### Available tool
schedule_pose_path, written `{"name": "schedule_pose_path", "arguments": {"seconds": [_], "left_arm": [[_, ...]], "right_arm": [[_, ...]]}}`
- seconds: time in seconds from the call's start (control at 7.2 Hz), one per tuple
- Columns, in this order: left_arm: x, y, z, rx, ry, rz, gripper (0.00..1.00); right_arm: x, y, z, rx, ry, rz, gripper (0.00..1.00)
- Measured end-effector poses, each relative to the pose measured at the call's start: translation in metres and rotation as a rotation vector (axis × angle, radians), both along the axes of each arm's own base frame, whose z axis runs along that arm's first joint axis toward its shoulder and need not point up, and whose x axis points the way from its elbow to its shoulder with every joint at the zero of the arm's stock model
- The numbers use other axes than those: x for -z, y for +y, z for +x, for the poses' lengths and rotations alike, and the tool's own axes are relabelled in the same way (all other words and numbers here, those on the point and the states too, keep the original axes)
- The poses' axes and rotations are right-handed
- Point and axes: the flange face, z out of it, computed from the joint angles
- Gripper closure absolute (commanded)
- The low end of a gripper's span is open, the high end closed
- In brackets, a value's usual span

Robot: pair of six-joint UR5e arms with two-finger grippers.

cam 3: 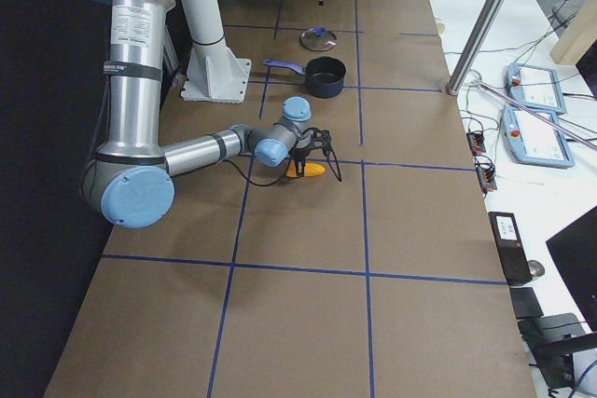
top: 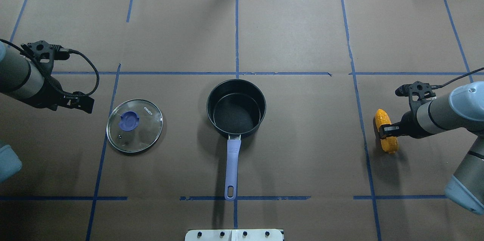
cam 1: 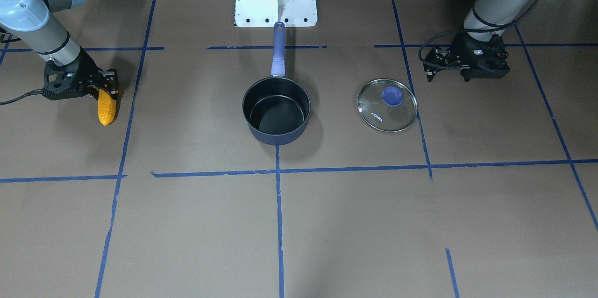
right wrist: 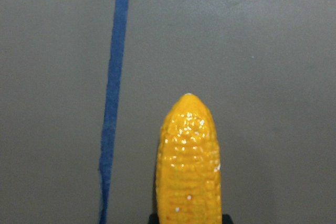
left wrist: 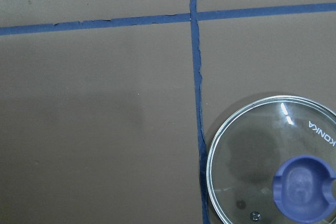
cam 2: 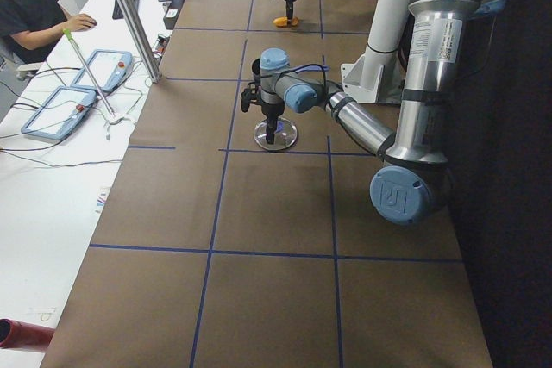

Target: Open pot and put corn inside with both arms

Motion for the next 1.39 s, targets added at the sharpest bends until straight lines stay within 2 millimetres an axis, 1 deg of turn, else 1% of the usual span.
{"name": "schedule_pose_path", "arguments": {"seconds": [0.14,0.28,0.42,0.56,0.69,0.83,0.97,1.11,1.25,1.39], "left_arm": [[0.001,0.000,0.000,0.000,0.002,0.001,0.00],[0.002,0.000,-0.001,0.001,0.004,0.003,0.00],[0.002,0.000,-0.001,0.001,0.004,0.003,0.00],[0.003,0.000,-0.001,0.001,0.005,0.004,0.00],[0.004,0.000,-0.001,0.001,0.006,0.005,0.00],[0.005,0.001,-0.002,0.002,0.008,0.006,0.00],[0.005,0.001,-0.002,0.004,0.009,0.006,0.00],[0.006,0.001,-0.002,0.006,0.010,0.004,0.00],[0.008,0.002,-0.003,0.009,0.013,0.005,0.00],[0.010,0.002,-0.003,0.010,0.016,0.007,0.00]], "right_arm": [[0.019,-0.004,-0.005,-0.007,-0.031,0.010,1.00],[0.063,-0.013,-0.024,-0.035,-0.102,0.016,1.00],[0.129,-0.023,-0.060,-0.079,-0.198,-0.018,1.00],[0.204,-0.028,-0.103,-0.114,-0.266,-0.080,1.00],[0.276,-0.034,-0.142,-0.141,-0.289,-0.131,1.00],[0.328,-0.043,-0.170,-0.170,-0.296,-0.167,1.00],[0.356,-0.054,-0.191,-0.197,-0.295,-0.198,1.00],[0.369,-0.062,-0.208,-0.215,-0.284,-0.211,0.99],[0.370,-0.062,-0.221,-0.219,-0.271,-0.217,0.98],[0.368,-0.057,-0.231,-0.213,-0.259,-0.221,0.63]]}}
